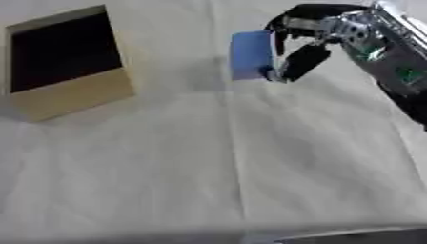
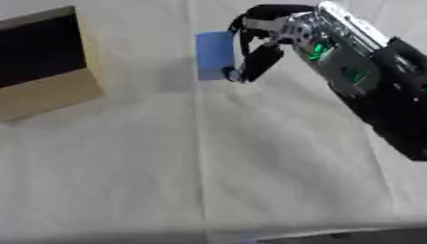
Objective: Pick up objects on the table and place them in the box.
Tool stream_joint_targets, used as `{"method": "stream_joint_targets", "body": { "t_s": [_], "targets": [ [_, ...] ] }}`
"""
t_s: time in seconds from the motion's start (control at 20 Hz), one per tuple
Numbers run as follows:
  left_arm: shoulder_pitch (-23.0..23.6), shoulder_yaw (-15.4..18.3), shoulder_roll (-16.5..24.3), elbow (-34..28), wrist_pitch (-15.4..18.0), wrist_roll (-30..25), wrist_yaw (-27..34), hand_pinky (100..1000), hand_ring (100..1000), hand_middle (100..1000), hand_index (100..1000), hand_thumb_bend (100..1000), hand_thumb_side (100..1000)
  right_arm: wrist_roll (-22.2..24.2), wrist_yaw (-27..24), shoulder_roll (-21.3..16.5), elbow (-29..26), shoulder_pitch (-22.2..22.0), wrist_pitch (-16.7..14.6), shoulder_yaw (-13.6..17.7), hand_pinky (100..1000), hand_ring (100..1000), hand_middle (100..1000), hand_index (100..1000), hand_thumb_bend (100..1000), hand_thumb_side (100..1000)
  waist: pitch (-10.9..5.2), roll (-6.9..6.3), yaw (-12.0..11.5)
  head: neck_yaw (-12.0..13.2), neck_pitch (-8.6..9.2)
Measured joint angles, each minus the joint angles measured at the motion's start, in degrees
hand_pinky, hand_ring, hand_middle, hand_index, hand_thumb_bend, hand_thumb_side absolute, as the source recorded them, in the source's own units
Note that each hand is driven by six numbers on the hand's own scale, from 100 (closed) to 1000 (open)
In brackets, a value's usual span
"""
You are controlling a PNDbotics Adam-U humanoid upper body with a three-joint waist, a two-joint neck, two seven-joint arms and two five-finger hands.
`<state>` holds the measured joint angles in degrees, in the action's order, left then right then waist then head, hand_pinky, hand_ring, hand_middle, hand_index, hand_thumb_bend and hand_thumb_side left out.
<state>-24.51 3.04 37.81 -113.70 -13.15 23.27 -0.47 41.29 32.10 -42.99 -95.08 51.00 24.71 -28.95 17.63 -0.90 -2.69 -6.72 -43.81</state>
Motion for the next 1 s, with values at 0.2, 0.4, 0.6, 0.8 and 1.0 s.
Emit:
{"method": "stream_joint_targets", "body": {
  "t_s": [0.2, 0.4, 0.6, 0.8, 1.0],
  "targets": [
    [-0.14, 0.00, 0.01, 0.00, 0.00, 0.00, 0.00, 904, 862, 690, 846, 266, 820, -0.36, -0.80, -0.82, -1.75, 0.98, 0.81, 0.84, 837, 833, 528, 648, 100, 364, -0.02, 0.02, 0.02, -0.02, 0.00],
    [-0.25, 0.00, 0.02, 0.00, 0.01, 0.00, 0.00, 904, 861, 690, 845, 267, 819, -0.85, -1.46, -1.33, -2.65, 2.09, 1.77, 1.66, 834, 830, 522, 646, 100, 374, -0.08, 0.16, -0.32, -0.53, 0.00],
    [-0.78, 0.00, 0.03, 0.00, 0.23, -0.09, 0.00, 903, 859, 690, 845, 271, 819, -1.54, -2.12, -1.38, -2.71, 4.11, 2.63, 2.50, 825, 827, 514, 642, 100, 386, -0.14, 0.38, -1.34, -2.30, 0.70],
    [-1.66, 0.00, -0.14, 0.00, 1.18, -0.14, -0.36, 903, 858, 691, 844, 277, 815, -2.44, -2.86, -1.15, -2.26, 6.37, 3.50, 3.36, 819, 824, 507, 638, 100, 392, -0.14, 0.68, -3.35, -5.14, 2.29],
    [-2.22, -0.02, -1.52, 0.00, 2.53, -0.16, -1.51, 902, 857, 692, 844, 279, 814, -3.37, -3.25, -0.16, -1.24, 8.48, 4.08, 3.91, 812, 822, 502, 635, 100, 409, 0.06, 1.15, -5.77, -8.00, 3.45]
  ]
}}
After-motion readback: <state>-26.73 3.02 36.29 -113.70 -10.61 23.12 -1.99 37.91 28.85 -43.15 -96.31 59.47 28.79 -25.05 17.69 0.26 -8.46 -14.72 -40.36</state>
